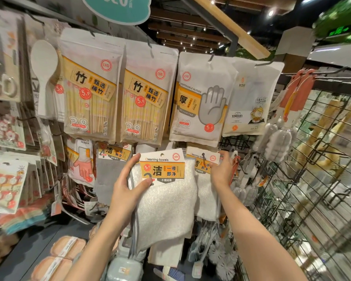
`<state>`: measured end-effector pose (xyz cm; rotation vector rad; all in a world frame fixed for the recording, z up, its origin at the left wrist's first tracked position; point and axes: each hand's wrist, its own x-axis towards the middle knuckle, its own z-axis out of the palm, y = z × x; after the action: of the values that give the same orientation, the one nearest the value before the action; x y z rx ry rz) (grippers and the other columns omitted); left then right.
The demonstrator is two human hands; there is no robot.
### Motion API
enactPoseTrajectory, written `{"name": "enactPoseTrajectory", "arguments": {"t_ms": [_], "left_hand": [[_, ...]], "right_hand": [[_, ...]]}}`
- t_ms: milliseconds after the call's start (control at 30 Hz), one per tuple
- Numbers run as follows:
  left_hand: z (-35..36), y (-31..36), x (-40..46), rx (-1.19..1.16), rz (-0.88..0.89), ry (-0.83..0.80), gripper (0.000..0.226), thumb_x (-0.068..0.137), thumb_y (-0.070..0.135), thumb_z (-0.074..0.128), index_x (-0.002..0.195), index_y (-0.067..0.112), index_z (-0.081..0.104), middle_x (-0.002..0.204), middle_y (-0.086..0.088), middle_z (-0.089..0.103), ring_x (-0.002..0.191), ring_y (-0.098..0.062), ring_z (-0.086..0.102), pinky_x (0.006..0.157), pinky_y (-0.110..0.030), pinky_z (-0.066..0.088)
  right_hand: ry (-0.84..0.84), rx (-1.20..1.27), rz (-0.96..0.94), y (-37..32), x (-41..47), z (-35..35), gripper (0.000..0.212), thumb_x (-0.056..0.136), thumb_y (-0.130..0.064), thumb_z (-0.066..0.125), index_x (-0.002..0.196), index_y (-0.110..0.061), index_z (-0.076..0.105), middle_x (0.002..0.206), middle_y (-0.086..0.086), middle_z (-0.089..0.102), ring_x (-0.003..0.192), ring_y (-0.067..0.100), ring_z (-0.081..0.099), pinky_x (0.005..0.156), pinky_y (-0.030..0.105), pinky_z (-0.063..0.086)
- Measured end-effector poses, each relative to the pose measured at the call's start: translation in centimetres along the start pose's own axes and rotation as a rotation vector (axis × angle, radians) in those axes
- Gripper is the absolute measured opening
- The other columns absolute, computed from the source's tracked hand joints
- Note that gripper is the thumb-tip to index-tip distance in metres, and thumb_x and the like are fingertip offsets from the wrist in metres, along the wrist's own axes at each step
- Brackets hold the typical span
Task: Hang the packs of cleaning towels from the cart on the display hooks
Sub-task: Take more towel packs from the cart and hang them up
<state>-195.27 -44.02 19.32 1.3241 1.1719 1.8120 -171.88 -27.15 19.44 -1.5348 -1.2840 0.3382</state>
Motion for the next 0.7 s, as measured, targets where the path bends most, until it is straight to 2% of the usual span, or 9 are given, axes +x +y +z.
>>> {"name": "enactPoseTrajectory", "arguments": {"t_ms": [100, 200, 367, 433, 500, 533, 633, 700], "left_hand": [[-0.1, 0.0, -0.1, -0.005, 0.002, 0.008, 0.066, 0.084, 0.004, 0.069, 0.126, 0.049, 0.048, 0.118, 0.046, 0.048, 0.111, 0.029, 0.039, 0.079, 0.008, 0.033], [-0.3, -0.1, -0.2, -0.008, -0.003, -0.006, 0.068, 0.083, 0.004, 0.07, 0.129, 0.048, 0.046, 0.117, 0.048, 0.048, 0.112, 0.029, 0.038, 0.079, 0.006, 0.034], [-0.3, 0.1, -0.5, -0.015, -0.012, -0.033, 0.069, 0.083, 0.007, 0.071, 0.128, 0.053, 0.045, 0.117, 0.05, 0.046, 0.113, 0.03, 0.037, 0.08, 0.004, 0.036], [-0.4, 0.1, -0.7, -0.027, -0.018, -0.021, 0.067, 0.083, 0.009, 0.071, 0.127, 0.052, 0.047, 0.116, 0.049, 0.047, 0.111, 0.031, 0.037, 0.08, 0.001, 0.037], [-0.6, 0.0, -0.7, -0.034, -0.022, -0.01, 0.065, 0.083, 0.009, 0.072, 0.127, 0.05, 0.049, 0.118, 0.047, 0.048, 0.113, 0.03, 0.037, 0.085, -0.005, 0.035], [-0.6, 0.0, -0.8, -0.031, -0.023, -0.011, 0.064, 0.083, 0.009, 0.072, 0.127, 0.05, 0.049, 0.119, 0.046, 0.048, 0.114, 0.029, 0.037, 0.087, -0.007, 0.034], [-0.8, 0.0, -0.9, -0.014, -0.013, -0.012, 0.064, 0.082, 0.007, 0.072, 0.125, 0.049, 0.051, 0.118, 0.045, 0.051, 0.116, 0.025, 0.04, 0.088, -0.003, 0.035], [-0.8, 0.0, -1.1, 0.002, 0.001, -0.011, 0.064, 0.082, 0.005, 0.072, 0.122, 0.05, 0.052, 0.117, 0.044, 0.053, 0.116, 0.023, 0.042, 0.085, 0.004, 0.034]], "right_hand": [[-0.036, 0.007, -0.008, -0.1, 0.0, -0.4, 0.046, 0.08, 0.002, 0.068, 0.121, -0.01, 0.051, 0.12, 0.012, 0.051, 0.108, 0.027, 0.056, 0.085, 0.035, 0.047], [-0.07, 0.0, -0.014, -0.1, -0.3, -0.9, 0.051, 0.08, -0.002, 0.07, 0.125, -0.013, 0.051, 0.123, 0.011, 0.05, 0.113, 0.025, 0.053, 0.083, 0.034, 0.045], [-0.104, -0.037, -0.049, -0.4, -1.2, -2.2, 0.061, 0.079, -0.007, 0.072, 0.134, -0.017, 0.047, 0.132, 0.007, 0.046, 0.121, 0.023, 0.04, 0.086, 0.026, 0.03], [-0.131, -0.034, -0.081, -0.8, -2.0, -3.0, 0.061, 0.079, -0.009, 0.073, 0.134, -0.017, 0.048, 0.136, 0.005, 0.044, 0.121, 0.015, 0.033, 0.089, 0.021, 0.025], [-0.155, -0.013, -0.139, -1.6, -2.9, -3.7, 0.057, 0.079, -0.01, 0.073, 0.131, -0.018, 0.051, 0.136, 0.005, 0.044, 0.11, -0.002, 0.026, 0.087, 0.009, 0.019], [-0.17, 0.001, -0.169, -2.2, -3.4, -4.1, 0.053, 0.08, -0.011, 0.072, 0.128, -0.019, 0.053, 0.136, 0.005, 0.044, 0.108, -0.005, 0.025, 0.086, 0.008, 0.019], [-0.238, 0.036, -0.222, -4.2, -5.1, -5.1, 0.041, 0.084, -0.018, 0.068, 0.123, -0.024, 0.056, 0.134, 0.001, 0.047, 0.126, 0.011, 0.028, 0.092, 0.018, 0.023], [-0.293, 0.101, -0.267, -5.7, -6.4, -5.7, 0.038, 0.087, -0.021, 0.066, 0.124, -0.022, 0.057, 0.13, -0.001, 0.049, 0.128, 0.017, 0.033, 0.103, 0.032, 0.031]]}}
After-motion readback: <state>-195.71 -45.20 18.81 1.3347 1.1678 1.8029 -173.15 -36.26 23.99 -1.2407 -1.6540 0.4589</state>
